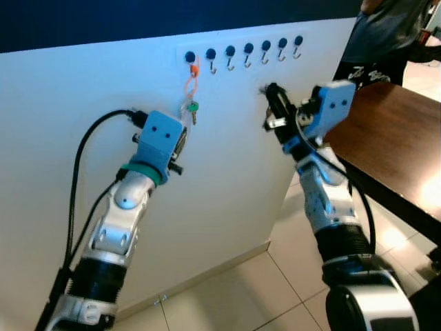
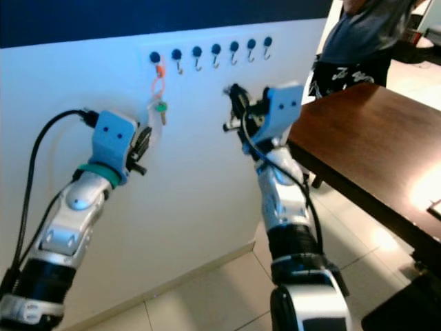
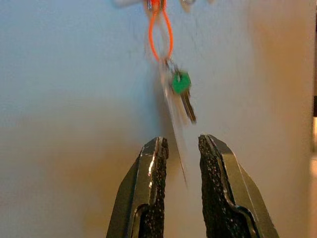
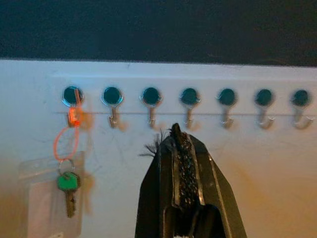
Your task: Hang keys on a hook
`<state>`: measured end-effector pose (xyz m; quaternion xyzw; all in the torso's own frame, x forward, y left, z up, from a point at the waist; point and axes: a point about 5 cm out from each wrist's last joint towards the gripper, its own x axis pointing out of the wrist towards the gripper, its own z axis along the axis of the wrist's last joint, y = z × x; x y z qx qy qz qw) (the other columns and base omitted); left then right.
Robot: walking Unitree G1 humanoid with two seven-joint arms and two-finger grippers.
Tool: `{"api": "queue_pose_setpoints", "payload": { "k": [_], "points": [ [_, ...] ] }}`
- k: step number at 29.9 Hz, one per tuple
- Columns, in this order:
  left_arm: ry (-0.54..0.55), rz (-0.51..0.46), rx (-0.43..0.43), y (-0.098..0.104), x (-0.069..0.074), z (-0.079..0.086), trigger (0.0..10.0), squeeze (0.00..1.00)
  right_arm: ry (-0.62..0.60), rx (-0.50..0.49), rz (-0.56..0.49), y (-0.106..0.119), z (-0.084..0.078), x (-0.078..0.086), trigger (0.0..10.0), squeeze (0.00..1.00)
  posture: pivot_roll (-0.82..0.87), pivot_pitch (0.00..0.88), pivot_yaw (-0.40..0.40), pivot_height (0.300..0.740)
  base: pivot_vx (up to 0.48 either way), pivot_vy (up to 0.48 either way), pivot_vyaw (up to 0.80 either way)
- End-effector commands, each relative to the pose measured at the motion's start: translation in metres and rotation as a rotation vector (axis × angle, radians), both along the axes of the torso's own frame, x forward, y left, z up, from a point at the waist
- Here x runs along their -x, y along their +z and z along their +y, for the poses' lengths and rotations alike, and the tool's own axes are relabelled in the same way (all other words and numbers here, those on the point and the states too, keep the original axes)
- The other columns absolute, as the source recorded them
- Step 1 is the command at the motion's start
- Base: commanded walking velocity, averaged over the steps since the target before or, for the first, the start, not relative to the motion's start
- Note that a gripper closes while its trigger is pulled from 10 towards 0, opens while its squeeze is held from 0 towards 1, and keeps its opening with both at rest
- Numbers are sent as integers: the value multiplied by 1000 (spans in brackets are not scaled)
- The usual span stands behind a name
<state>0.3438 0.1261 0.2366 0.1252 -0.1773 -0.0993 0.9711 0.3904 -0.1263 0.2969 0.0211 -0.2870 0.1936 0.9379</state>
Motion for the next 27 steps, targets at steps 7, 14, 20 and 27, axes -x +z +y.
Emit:
{"api": "queue_pose_setpoints", "payload": {
  "k": [7, 14, 20, 27],
  "points": [
    [39, 26, 59, 0, 10, 15, 10000, 0, -22, 79, 81, 12, 23, -17, 10000, 0, 103, 69, 25, 740, 0, 0, 0],
    [39, 39, 66, 0, 16, 15, 10000, 0, -77, 120, 50, 27, 29, -20, 10000, 0, 101, 99, 25, 740, 0, 0, 0],
    [38, 45, 69, 3, 20, 14, 10000, 0, -170, 202, 22, 35, 32, -22, 10000, 0, 106, 118, 22, 740, 0, 0, 0],
    [40, 52, 74, 3, 21, 14, 10000, 0, -224, 264, -44, 44, 35, -21, 10000, 0, 108, 134, 22, 740, 0, 0, 0]
  ]
}}
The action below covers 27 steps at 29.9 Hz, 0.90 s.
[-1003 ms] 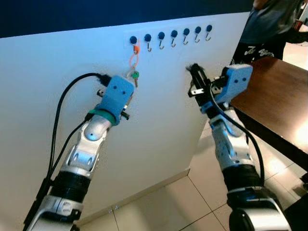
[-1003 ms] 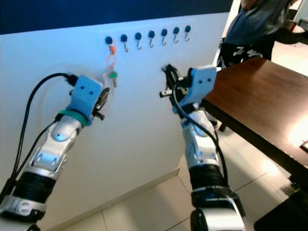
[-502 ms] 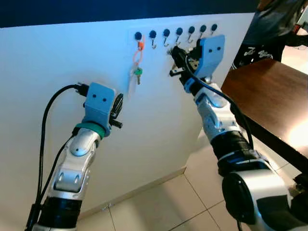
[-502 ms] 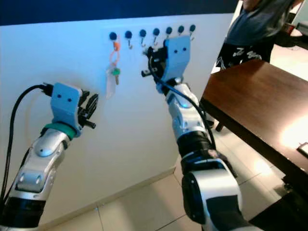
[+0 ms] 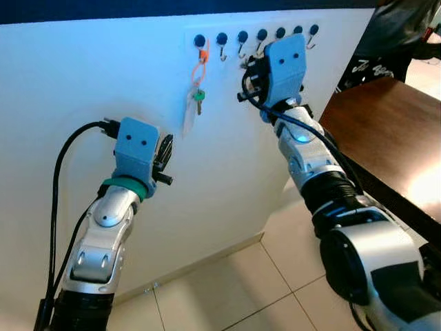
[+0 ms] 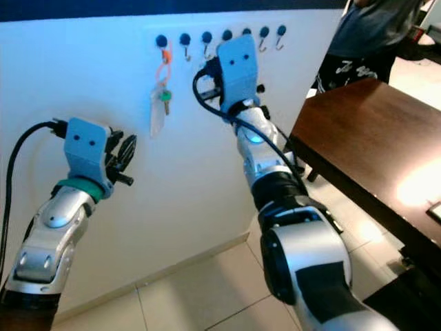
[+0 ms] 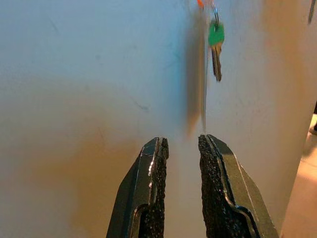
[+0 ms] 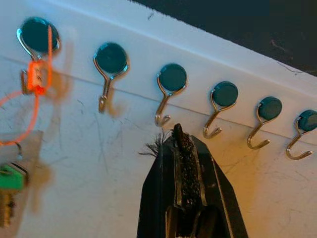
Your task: Hang keys on a hook
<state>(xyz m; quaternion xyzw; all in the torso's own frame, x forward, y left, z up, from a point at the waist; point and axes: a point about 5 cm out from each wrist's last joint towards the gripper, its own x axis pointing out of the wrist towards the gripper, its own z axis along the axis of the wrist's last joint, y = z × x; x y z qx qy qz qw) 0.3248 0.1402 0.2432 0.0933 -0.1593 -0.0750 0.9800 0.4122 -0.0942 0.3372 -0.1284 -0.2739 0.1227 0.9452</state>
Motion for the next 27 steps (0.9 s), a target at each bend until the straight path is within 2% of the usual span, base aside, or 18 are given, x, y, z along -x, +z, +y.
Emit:
{"api": "queue_pose_setpoints", "payload": {
  "k": [1, 3, 5, 10, 14, 19, 27],
  "points": [
    [-3, 16, 6, -3, 3, -1, 10000, 0, -5, 33, -23, 5, 4, 1, 10000, 0, 110, 133, 21, 740, 0, 0, 0],
    [-3, 16, 7, -3, 3, -1, 10000, 0, -10, 46, -29, 6, 5, 1, 10000, 0, 110, 133, 21, 740, 0, 0, 0],
    [-1, 14, 7, -1, 4, -2, 10000, 0, -9, 106, -60, 8, 13, 2, 10000, 0, 120, 141, 13, 740, 0, 0, 0],
    [4, 10, 5, 0, 7, -2, 10000, 0, 13, 140, -86, 11, 22, 4, 10000, 0, 130, 151, 1, 740, 0, 0, 0],
    [11, 8, 6, 1, 9, -2, 10000, 0, 62, 133, -117, 16, 30, 8, 10000, 0, 134, 153, -7, 740, 0, 0, 0],
    [11, -2, 0, 2, 10, -3, 10000, 0, 77, 128, -132, 17, 32, 9, 10000, 0, 141, 155, -18, 740, 0, 0, 0],
    [20, -11, -3, 5, 12, -3, 10000, 0, 87, 137, -210, 29, 40, 15, 10000, 0, 156, 163, -29, 740, 0, 0, 0]
  ]
}}
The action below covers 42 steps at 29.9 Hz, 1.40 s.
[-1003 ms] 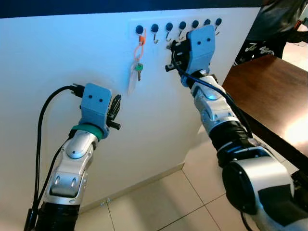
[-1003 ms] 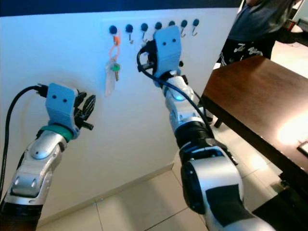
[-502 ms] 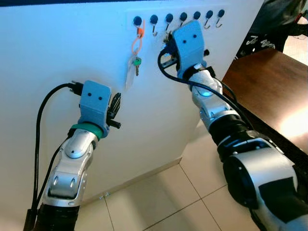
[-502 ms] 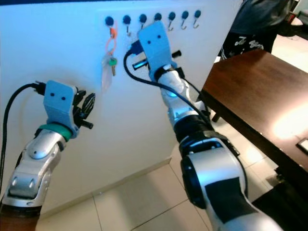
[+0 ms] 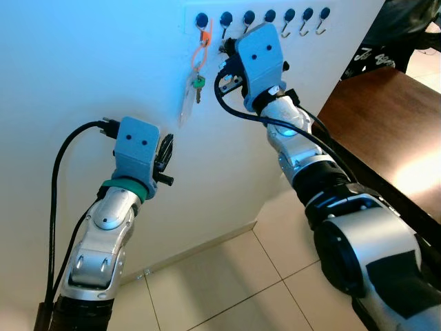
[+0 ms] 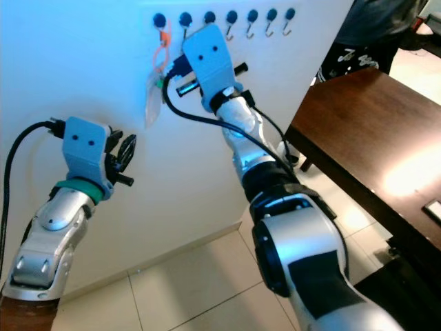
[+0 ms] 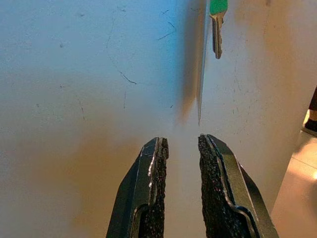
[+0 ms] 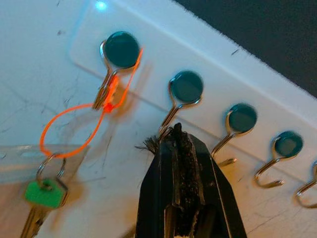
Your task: Hang keys on a hook
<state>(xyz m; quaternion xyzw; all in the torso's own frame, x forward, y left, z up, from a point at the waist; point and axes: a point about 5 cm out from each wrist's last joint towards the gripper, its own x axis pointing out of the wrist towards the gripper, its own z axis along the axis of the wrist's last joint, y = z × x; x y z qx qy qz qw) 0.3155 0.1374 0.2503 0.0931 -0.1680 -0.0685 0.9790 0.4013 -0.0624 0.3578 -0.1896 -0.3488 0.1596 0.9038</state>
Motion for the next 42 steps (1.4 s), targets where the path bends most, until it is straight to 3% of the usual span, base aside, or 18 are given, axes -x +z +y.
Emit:
{"api": "queue_pose_setpoints", "payload": {
  "k": [1, 4, 7, 17, 29, 42],
  "points": [
    [12, 10, -7, -3, 3, 1, 10000, 0, 22, 11, -56, 10, 9, 5, 10000, 0, 157, 164, -29, 740, 0, 0, 0],
    [12, 10, -7, -3, 3, 1, 10000, 0, 22, 11, -56, 10, 9, 5, 10000, 0, 157, 164, -29, 740, 0, 0, 0],
    [12, 15, -12, -4, 4, 0, 10000, 0, 45, 3, -122, 12, 10, 10, 10000, 0, 151, 169, -24, 740, 0, 0, 0],
    [3, 17, -15, -3, 2, -1, 10000, 0, 51, -21, -132, 6, 7, 11, 10000, 0, 133, 164, -16, 740, 0, 0, 0],
    [5, 16, -13, -4, 2, -2, 10000, 0, -42, 12, -147, 18, 3, 8, 10000, 0, 141, 148, -22, 740, 0, 0, 0],
    [4, 11, -11, -2, 0, -2, 10000, 0, 21, -150, 45, 8, -5, -2, 10000, 0, 140, 149, -20, 740, 0, 0, 0]
  ]
}}
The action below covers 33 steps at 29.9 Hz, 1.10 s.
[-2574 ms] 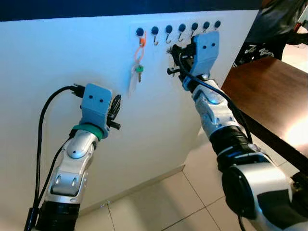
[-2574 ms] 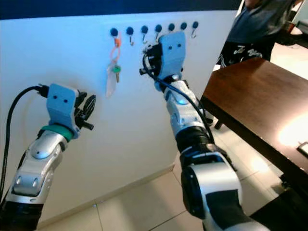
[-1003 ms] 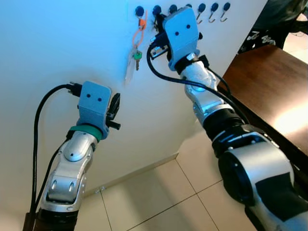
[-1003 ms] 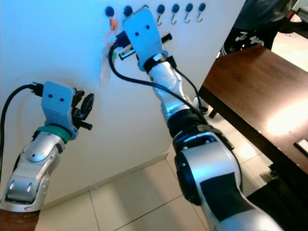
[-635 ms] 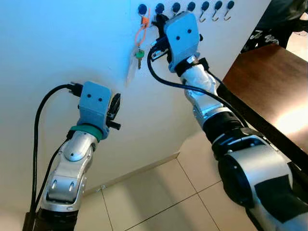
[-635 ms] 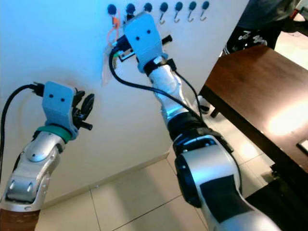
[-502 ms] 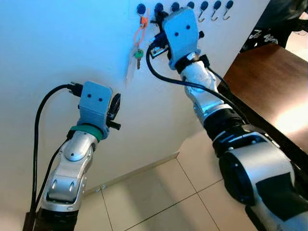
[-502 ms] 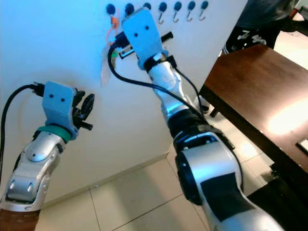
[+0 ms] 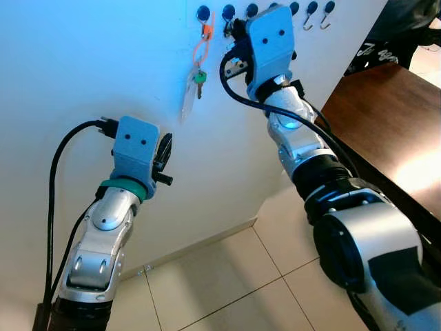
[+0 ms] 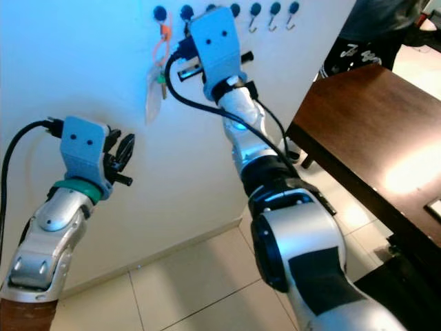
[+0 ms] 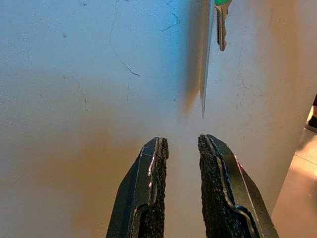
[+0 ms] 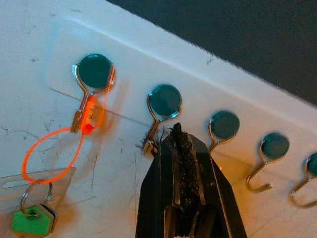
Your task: Hang keys on a hook
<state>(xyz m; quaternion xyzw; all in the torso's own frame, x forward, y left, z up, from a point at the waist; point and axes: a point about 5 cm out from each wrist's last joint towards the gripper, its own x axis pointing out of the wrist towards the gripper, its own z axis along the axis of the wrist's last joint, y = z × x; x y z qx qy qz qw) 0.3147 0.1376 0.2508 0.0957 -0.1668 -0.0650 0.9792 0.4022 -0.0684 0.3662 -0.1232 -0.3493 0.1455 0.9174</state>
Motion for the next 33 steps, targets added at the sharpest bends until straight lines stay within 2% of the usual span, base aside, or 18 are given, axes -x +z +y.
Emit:
{"api": "queue_pose_setpoints", "payload": {
  "k": [1, 4, 7, 8, 11, 13, 14, 16, 18, 22, 23, 25, 27, 33],
  "points": [
    [-1, 11, -7, -3, -1, -1, 10000, 0, 10, -45, 47, -2, -1, -3, 10000, 0, 142, 148, -19, 740, 0, 0, 0],
    [2, 12, -8, -3, -1, 0, 10000, 0, 26, -63, 96, -6, -2, -5, 10000, 0, 141, 146, -19, 740, 0, 0, 0],
    [4, 12, -9, -3, -1, 0, 10000, 0, 12, 49, 71, -10, 3, -4, 10000, 0, 141, 144, -19, 740, 0, 0, 0],
    [4, 11, -9, -2, -1, 0, 10000, 0, -16, 121, 29, -9, 6, -3, 10000, 0, 140, 144, -20, 740, 0, 0, 0],
    [4, 10, -8, -2, -2, 0, 10000, 0, -32, 166, 3, -8, 7, -2, 10000, 0, 140, 144, -20, 740, 0, 0, 0],
    [3, 9, -8, -2, -2, 0, 10000, 0, -86, 277, -72, -6, 10, 1, 10000, 0, 137, 145, -19, 740, 0, 0, 0],
    [3, 10, -8, -2, -2, -1, 10000, 0, -106, 299, -114, -3, 11, 3, 10000, 0, 137, 146, -19, 740, 0, 0, 0],
    [3, 10, -8, -2, -2, -1, 10000, 0, -106, 299, -114, -3, 11, 3, 10000, 0, 137, 146, -19, 740, 0, 0, 0],
    [2, 11, -10, -2, -2, -1, 10000, 0, -126, 301, -196, 2, 12, 8, 10000, 0, 137, 146, -19, 740, 0, 0, 0],
    [2, 11, -10, -2, -2, -1, 10000, 0, -130, 289, -234, 5, 12, 10, 10000, 0, 137, 146, -19, 740, 0, 0, 0],
    [2, 11, -11, -2, -2, -1, 10000, 0, -134, 258, -265, 7, 11, 13, 10000, 0, 139, 146, -20, 740, 0, 0, 0],
    [2, 11, -11, -2, -2, -1, 10000, 0, -134, 258, -265, 7, 11, 13, 10000, 0, 139, 146, -20, 740, 0, 0, 0],
    [1, 12, -12, -2, -2, -1, 10000, 0, -152, 195, -318, 11, 3, 17, 10000, 0, 137, 148, -17, 740, 0, 0, 0],
    [-1, 13, -14, -2, -2, 0, 10000, 0, -191, 139, -368, 9, -5, 19, 10000, 0, 136, 148, -17, 740, 0, 0, 0]
  ]
}}
